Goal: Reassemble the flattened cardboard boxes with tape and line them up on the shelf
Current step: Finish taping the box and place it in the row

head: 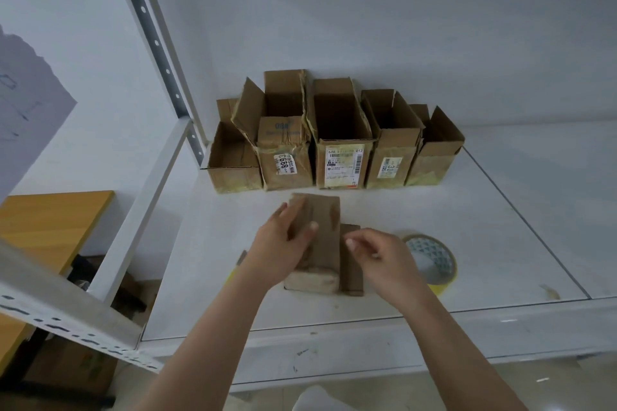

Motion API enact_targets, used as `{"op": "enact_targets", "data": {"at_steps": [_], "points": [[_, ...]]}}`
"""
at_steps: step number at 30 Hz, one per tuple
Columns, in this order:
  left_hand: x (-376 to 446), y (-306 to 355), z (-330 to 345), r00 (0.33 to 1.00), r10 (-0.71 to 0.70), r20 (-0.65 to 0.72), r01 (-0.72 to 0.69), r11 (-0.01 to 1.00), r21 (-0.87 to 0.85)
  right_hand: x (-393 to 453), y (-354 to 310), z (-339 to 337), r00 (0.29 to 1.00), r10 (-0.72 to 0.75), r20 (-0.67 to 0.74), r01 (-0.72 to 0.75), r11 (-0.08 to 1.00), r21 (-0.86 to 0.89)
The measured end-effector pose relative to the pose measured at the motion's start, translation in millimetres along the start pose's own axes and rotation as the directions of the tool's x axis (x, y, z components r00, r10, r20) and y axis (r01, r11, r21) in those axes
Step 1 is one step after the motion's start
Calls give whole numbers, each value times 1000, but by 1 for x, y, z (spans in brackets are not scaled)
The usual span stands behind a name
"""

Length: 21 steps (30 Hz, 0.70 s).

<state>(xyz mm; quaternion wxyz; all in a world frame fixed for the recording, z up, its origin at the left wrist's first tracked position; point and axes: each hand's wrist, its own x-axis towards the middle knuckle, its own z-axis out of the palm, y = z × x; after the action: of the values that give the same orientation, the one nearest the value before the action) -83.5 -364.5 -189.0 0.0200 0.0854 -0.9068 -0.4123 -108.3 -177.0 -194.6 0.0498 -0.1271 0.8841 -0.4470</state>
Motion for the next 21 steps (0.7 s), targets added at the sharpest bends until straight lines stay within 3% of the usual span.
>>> {"op": "enact_targets", "data": {"at_steps": [2,4,7,10,16,19,21], "points": [[1,-5,9,995,-51,92,47,998,44,4,7,-16,997,30,-68,-37,994,-99],[4,-5,16,994,-79,72,79,997,0,6,19,-33,989,92,-112,-118,958,-262],[7,-2,21,997,-75,26,76,997,-10,4,38,-49,974,226,0,-185,798,-574],[7,0,22,998,-60,-25,60,998,9,-3,48,-47,936,336,106,-150,652,-743],[-1,9,16,976,130,-176,-109,986,126,-12,57,-44,971,237,-30,-179,642,-745],[-5,21,12,956,230,-184,-216,972,92,-9,39,-60,986,149,-79,-165,749,-642],[-9,31,11,952,266,-152,-261,964,56,-9,21,-75,994,84,-74,-107,899,-424]]}}
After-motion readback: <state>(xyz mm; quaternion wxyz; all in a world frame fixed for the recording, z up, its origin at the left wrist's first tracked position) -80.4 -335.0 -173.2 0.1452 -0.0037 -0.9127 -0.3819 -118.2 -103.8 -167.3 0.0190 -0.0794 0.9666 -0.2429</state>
